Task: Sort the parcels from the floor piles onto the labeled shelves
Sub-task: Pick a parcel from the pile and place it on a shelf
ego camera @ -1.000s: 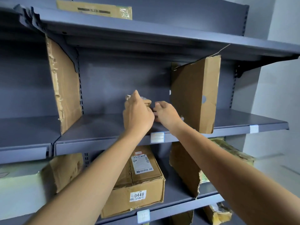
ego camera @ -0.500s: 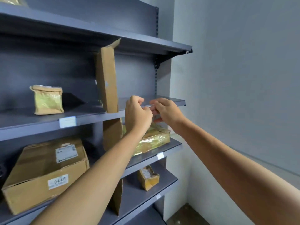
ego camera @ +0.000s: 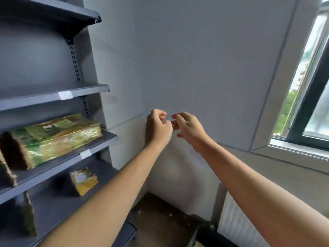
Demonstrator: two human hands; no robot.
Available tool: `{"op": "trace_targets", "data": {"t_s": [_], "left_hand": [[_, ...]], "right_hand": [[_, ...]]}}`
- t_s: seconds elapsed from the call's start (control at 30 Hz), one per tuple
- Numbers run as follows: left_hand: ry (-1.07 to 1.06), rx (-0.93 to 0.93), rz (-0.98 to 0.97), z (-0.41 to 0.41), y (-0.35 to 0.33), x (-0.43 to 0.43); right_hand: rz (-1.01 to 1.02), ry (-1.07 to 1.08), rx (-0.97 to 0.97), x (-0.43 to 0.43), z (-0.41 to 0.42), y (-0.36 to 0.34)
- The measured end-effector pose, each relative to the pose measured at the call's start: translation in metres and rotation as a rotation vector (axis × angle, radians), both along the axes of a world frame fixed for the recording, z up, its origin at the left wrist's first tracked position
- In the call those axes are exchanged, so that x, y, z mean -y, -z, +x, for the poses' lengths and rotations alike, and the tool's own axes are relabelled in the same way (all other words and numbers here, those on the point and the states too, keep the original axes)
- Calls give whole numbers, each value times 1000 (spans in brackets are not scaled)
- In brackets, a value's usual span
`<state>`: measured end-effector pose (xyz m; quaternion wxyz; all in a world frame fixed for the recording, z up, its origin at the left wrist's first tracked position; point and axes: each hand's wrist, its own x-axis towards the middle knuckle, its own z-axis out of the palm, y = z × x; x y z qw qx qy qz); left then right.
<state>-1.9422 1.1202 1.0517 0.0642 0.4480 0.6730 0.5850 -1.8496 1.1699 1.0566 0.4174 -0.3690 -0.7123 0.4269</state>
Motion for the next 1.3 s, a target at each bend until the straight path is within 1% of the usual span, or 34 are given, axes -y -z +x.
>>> {"op": "trace_targets", "data": {"t_s": [0.1, 0.37, 0.53, 0.7, 0.83, 1.03, 1.23, 1.3], "left_hand": [[90, 23, -26, 32, 20, -37], [343, 104, -142, 100, 100, -146], [510, 169, -245, 128, 150, -222], [631, 195, -320, 147, 209, -274], [710, 226, -412, 163, 270, -290], [764, 209, -610, 187, 379, -279], [727, 241, -810, 210, 503, -254], [716, 219, -865, 220, 547, -249]], "right_hand": [[0, 109, 10, -32, 36, 24], [-118, 359, -8, -115, 111, 110], [-208, 506, 16, -172, 144, 160], [-311, 636, -17, -207, 167, 218], [-381, 702, -2, -210, 190, 280], [-516, 786, 6, -193, 228, 383], [-673, 844, 35, -171, 265, 514], [-724, 846, 51, -164, 275, 560]]}}
